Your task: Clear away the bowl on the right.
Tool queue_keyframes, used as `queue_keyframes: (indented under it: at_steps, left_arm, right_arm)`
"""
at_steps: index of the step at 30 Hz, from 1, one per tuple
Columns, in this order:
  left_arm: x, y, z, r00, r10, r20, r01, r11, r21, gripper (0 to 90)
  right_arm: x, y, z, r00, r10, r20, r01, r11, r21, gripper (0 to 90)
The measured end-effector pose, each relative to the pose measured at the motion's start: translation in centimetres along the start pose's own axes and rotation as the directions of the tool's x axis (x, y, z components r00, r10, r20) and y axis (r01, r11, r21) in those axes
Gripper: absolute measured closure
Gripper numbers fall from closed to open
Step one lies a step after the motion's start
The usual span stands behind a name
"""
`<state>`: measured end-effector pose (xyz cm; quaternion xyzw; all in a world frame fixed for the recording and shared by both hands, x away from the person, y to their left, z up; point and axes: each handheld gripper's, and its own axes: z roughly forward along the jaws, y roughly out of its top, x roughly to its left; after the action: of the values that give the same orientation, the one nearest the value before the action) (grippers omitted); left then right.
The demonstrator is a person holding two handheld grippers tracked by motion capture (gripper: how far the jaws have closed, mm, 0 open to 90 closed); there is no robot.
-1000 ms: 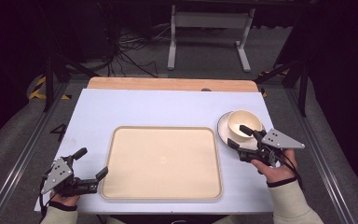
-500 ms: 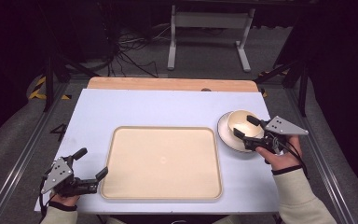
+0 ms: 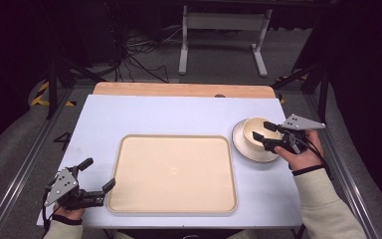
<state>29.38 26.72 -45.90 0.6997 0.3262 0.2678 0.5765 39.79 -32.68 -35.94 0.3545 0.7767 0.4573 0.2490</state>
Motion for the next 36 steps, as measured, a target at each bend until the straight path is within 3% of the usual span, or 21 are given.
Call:
queue_keyframes:
  at_steps: [6, 9, 14, 20, 27, 30, 31, 34, 36]
  left_arm:
    - [-0.1, 0.0, 0.1, 1.0000, 0.003, 0.008, -0.003, 1.0000, 0.008, 0.2]
    - [-0.1, 0.0, 0.2, 0.9999, 0.008, 0.013, -0.008, 0.9999, 0.015, 0.2]
    - [-0.1, -0.1, 0.3, 0.9998, 0.009, 0.015, -0.010, 0.9998, 0.017, 0.2]
    - [-0.1, -0.1, 0.3, 0.9998, 0.005, 0.020, -0.005, 0.9998, 0.018, 0.2]
    - [0.0, -0.2, 0.4, 0.9998, -0.002, 0.021, 0.002, 0.9996, 0.028, 0.2]
    - [0.0, -0.2, 0.4, 0.9998, 0.002, 0.022, -0.003, 0.9995, 0.032, 0.2]
    - [-0.1, -0.2, 0.5, 0.9997, 0.001, 0.026, -0.002, 0.9994, 0.034, 0.3]
    - [-0.1, -0.2, 0.5, 0.9997, -0.005, 0.024, 0.005, 0.9995, 0.032, 0.2]
    - [-0.1, -0.3, 0.5, 0.9997, -0.006, 0.025, 0.005, 0.9994, 0.033, 0.2]
  right_arm:
    - [-0.5, 0.0, 0.8, 0.9996, -0.013, -0.026, 0.015, 0.995, 0.095, 41.4]
    - [-0.8, -0.2, 1.5, 0.9991, -0.021, -0.037, 0.027, 0.986, 0.163, 41.1]
    - [-1.1, -0.3, 2.3, 0.9984, -0.031, -0.046, 0.041, 0.974, 0.222, 41.4]
    - [-1.5, -0.9, 3.3, 0.9973, -0.037, -0.063, 0.055, 0.948, 0.314, 43.6]
    - [-2.2, -1.5, 4.1, 0.9963, -0.019, -0.084, 0.049, 0.927, 0.373, 47.6]
    - [-2.2, -1.6, 4.4, 0.9956, -0.020, -0.091, 0.053, 0.922, 0.384, 47.9]
    - [-2.3, -1.7, 4.7, 0.9948, -0.024, -0.099, 0.062, 0.914, 0.401, 48.8]
    - [-2.3, -1.7, 5.0, 0.9941, -0.031, -0.104, 0.072, 0.907, 0.415, 49.5]
    - [-2.2, -1.6, 5.3, 0.9918, -0.045, -0.120, 0.093, 0.895, 0.436, 51.6]
